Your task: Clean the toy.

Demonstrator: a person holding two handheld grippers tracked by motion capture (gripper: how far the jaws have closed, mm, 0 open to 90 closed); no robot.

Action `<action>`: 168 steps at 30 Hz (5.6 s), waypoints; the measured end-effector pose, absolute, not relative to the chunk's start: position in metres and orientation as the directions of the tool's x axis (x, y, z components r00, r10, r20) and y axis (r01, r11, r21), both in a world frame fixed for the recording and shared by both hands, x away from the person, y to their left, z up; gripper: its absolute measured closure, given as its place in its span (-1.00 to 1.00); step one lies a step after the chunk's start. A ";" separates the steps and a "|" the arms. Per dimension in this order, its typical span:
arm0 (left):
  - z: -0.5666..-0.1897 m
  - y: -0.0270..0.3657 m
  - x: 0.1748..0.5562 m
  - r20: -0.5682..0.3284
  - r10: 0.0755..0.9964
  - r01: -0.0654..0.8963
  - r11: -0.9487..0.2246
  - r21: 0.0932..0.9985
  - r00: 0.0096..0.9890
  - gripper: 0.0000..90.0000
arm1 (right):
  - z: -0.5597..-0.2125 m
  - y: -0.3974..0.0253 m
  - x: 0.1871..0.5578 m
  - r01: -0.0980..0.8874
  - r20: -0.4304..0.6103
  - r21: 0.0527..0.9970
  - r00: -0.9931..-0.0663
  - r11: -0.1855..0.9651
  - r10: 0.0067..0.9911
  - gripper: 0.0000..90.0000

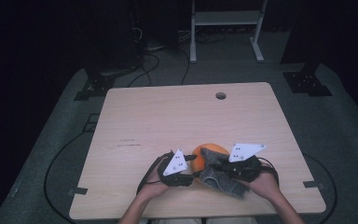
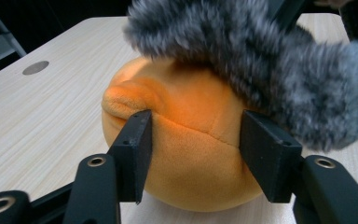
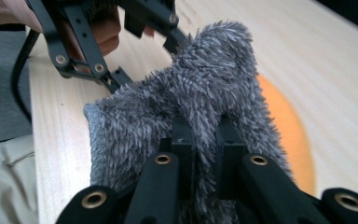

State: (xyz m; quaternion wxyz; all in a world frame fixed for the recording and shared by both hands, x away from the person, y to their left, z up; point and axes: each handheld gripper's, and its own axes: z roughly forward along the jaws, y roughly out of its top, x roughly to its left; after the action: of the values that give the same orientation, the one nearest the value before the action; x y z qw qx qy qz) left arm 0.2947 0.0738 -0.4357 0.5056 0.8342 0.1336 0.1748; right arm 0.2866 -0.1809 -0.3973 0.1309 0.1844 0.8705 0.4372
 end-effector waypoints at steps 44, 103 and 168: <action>-0.438 0.067 0.312 -0.188 0.469 0.377 -0.352 0.857 0.863 -0.78 | -0.415 -0.217 0.294 0.305 0.056 0.846 -0.866 0.438 0.496 0.80; -0.440 0.095 0.301 0.079 0.403 0.128 -0.461 0.878 0.912 -0.24 | -0.435 -0.239 0.310 0.412 0.197 0.877 -0.777 0.247 0.598 0.80; -0.429 0.065 0.290 0.074 0.404 0.139 -0.474 0.870 0.912 -0.14 | -0.391 -0.211 0.291 0.264 0.013 0.874 -0.853 0.409 0.521 0.80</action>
State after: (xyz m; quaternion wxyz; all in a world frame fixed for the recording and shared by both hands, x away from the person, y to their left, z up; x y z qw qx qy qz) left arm 0.2904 0.0646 -0.4291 0.4874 0.8476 0.1601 0.1359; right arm 0.2913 -0.2106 -0.3905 0.1317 0.2368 0.8289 0.4894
